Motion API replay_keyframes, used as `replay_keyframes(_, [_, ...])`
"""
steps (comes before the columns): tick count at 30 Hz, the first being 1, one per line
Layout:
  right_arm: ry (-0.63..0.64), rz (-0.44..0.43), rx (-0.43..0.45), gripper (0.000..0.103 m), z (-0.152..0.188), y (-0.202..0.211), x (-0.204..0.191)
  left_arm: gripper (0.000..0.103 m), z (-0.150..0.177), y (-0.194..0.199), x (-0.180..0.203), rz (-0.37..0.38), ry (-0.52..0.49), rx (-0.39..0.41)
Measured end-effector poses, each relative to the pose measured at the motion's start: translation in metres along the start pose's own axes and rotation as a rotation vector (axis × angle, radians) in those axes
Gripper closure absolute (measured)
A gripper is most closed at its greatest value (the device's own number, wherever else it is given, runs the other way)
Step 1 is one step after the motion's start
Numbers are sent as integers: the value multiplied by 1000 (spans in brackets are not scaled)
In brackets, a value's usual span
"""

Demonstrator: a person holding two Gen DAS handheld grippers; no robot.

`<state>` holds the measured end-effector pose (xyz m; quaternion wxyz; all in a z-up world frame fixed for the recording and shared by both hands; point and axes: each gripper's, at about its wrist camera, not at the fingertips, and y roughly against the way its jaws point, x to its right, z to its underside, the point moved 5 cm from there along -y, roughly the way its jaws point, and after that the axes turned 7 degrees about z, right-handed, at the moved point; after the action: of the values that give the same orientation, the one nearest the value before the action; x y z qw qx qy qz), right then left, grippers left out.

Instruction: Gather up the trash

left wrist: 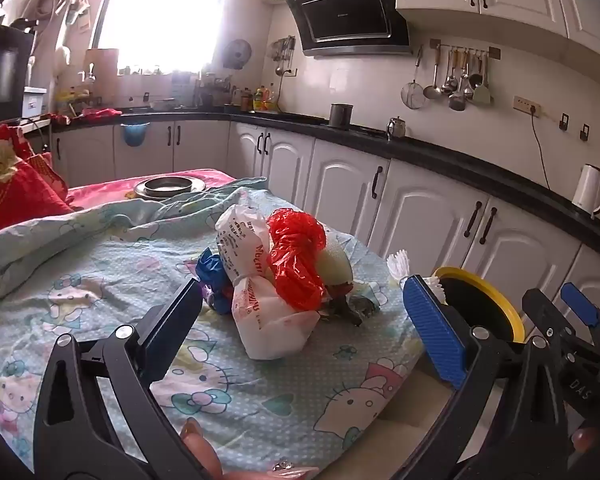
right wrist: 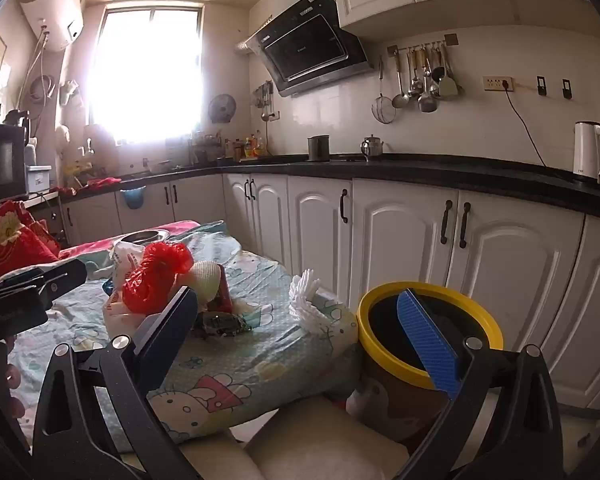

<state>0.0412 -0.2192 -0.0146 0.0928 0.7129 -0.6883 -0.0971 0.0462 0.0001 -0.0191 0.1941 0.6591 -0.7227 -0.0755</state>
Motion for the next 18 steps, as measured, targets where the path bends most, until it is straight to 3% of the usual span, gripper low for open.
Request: replay_keyframes(18, [5,4,4,6,0,0,0,11,0,0,0,4,-1,9])
